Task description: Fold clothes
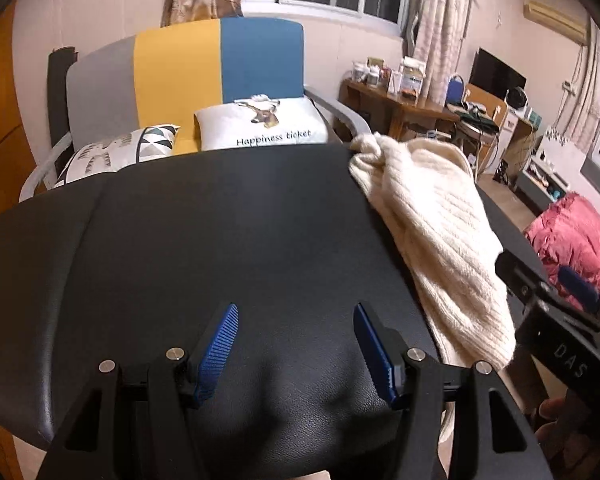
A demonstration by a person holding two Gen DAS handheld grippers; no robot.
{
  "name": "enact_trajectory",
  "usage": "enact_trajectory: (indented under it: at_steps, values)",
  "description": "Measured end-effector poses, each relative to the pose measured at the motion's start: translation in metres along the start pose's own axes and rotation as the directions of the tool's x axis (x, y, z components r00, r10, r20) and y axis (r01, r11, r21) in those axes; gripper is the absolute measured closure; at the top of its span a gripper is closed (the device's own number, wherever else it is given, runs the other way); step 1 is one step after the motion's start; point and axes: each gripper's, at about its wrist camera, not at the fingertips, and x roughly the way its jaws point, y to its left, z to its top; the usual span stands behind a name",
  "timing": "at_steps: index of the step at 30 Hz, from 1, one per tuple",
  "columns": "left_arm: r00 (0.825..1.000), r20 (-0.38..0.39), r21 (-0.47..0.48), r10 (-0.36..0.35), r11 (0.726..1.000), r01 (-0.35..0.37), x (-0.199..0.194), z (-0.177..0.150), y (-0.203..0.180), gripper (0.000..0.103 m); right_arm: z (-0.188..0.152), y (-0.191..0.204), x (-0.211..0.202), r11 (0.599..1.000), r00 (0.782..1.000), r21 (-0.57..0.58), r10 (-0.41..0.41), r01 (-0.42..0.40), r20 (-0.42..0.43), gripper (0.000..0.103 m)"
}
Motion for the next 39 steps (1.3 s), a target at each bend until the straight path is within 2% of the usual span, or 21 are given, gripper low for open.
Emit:
enact_trajectory:
  at_steps: [7,11,13,15,17,20,22,25,26,28,30,31,33,35,36,38,39]
  values:
    - [0.998,0.054,0.010,-0.016,1.000,0.015,-0.011,0.001,0.008,0.039,-0.004,0.004,-0.002,1.000,1.000,-0.003,0.020,-0.020,-0.001,0.000]
    - [0.999,0.046,0.046,-0.017,0.999,0.014,-0.008,-0.003,0.008,0.021,-0.003,0.003,-0.007,1.000,0.999,-0.001,0.030,-0.030,0.019,0.000]
    - [0.999,0.024,0.042,-0.041,0.998,0.040,-0.005,-0.006,0.010,0.019,-0.003,0.001,-0.007,1.000,0.999,0.003,0.031,-0.031,0.013,0.000]
    - [0.998,-0.001,0.032,-0.069,0.997,0.069,-0.001,-0.009,0.013,0.020,-0.006,-0.009,-0.004,0.994,0.995,0.055,0.096,-0.095,-0.010,0.000]
    - [0.995,-0.036,0.006,-0.095,0.995,0.096,0.004,-0.012,0.018,0.020,-0.011,-0.027,-0.001,0.962,0.974,0.165,0.225,-0.217,-0.025,0.000]
    - [0.988,-0.092,-0.044,-0.123,0.992,0.120,0.013,-0.017,0.028,0.021,-0.017,-0.048,0.003,0.938,0.961,0.239,0.273,-0.252,-0.056,0.000]
    - [0.986,-0.113,-0.062,-0.123,0.991,0.117,0.017,-0.018,0.036,0.021,-0.022,-0.062,0.005,0.904,0.938,0.292,0.342,-0.313,-0.051,0.000]
    - [0.985,-0.121,-0.095,-0.123,0.989,0.112,0.018,-0.018,0.049,0.022,-0.025,-0.083,0.005,0.836,0.897,0.362,0.442,-0.412,0.000,0.000]
    - [0.987,-0.115,-0.096,-0.114,0.990,0.103,0.017,-0.019,0.053,0.022,-0.025,-0.090,0.007,0.799,0.870,0.386,0.492,-0.461,0.020,0.000]
    - [0.989,-0.112,-0.095,-0.092,0.992,0.082,0.014,-0.020,0.064,0.022,-0.025,-0.103,0.014,0.678,0.790,0.471,0.609,-0.564,0.069,0.000]
    - [0.990,-0.124,-0.091,-0.067,0.994,0.056,0.013,-0.022,0.076,0.022,-0.026,-0.115,0.021,0.583,0.733,0.538,0.673,-0.609,0.099,0.000]
    - [0.988,-0.144,-0.102,-0.053,0.994,0.039,0.014,-0.026,0.085,0.022,-0.025,-0.116,0.021,0.615,0.754,0.527,0.652,-0.586,0.079,0.000]
    - [0.981,-0.190,-0.117,-0.048,0.993,0.026,0.017,-0.032,0.100,0.022,-0.020,-0.110,0.016,0.747,0.835,0.444,0.550,-0.494,0.004,0.000]
    - [0.976,-0.216,-0.132,-0.035,0.991,0.006,0.017,-0.037,0.114,0.022,-0.015,-0.095,0.005,0.888,0.916,0.283,0.396,-0.362,-0.071,0.000]
    - [0.975,-0.221,-0.146,-0.038,0.989,0.005,0.016,-0.038,0.121,0.022,-0.013,-0.085,-0.001,0.943,0.950,0.176,0.300,-0.282,-0.089,0.000]
    - [0.973,-0.226,-0.175,-0.054,0.985,0.014,0.015,-0.039,0.129,0.022,-0.012,-0.071,-0.013,0.984,0.980,0.010,0.180,-0.180,-0.087,0.000]
    - [0.972,-0.225,-0.187,-0.067,0.982,0.025,0.016,-0.039,0.129,0.022,-0.013,-0.065,-0.017,0.988,0.988,-0.059,0.135,-0.140,-0.080,0.000]
